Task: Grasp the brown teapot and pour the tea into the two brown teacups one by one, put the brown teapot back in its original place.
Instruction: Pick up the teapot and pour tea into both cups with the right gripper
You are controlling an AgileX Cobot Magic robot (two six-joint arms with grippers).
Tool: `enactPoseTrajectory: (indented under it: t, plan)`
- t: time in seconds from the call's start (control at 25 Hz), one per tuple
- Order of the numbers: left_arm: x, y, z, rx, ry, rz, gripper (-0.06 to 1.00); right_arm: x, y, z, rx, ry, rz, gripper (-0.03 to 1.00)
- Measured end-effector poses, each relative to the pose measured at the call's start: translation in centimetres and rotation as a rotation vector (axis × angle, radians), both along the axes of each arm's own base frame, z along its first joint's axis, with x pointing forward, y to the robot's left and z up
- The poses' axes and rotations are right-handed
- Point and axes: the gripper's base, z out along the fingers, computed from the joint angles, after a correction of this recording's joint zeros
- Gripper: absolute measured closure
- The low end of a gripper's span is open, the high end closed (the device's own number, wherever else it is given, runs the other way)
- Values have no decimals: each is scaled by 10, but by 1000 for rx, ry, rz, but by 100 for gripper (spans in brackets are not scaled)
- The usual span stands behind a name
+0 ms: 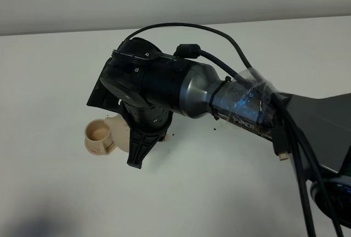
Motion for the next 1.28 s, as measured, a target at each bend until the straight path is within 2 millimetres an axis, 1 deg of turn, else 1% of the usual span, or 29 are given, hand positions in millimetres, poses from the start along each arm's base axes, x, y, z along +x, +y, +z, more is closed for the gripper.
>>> enactPoseTrajectory:
  t: [0.12,0.32,0.64,1.0,1.28]
  plan:
    - [0,0,0,0,0,0,66,4,4,-12,4,-14,11,84]
    - [0,0,0,0,0,0,66,6,9,-19,18,-40,29,84]
    - [0,0,0,0,0,0,66,12,9,-34,-71,-129,76,84]
    - [0,0,0,0,0,0,66,-2,20,-29,-130,-246,174,84]
    - [0,0,0,0,0,0,66,-2,23,-25,-170,-327,216,84]
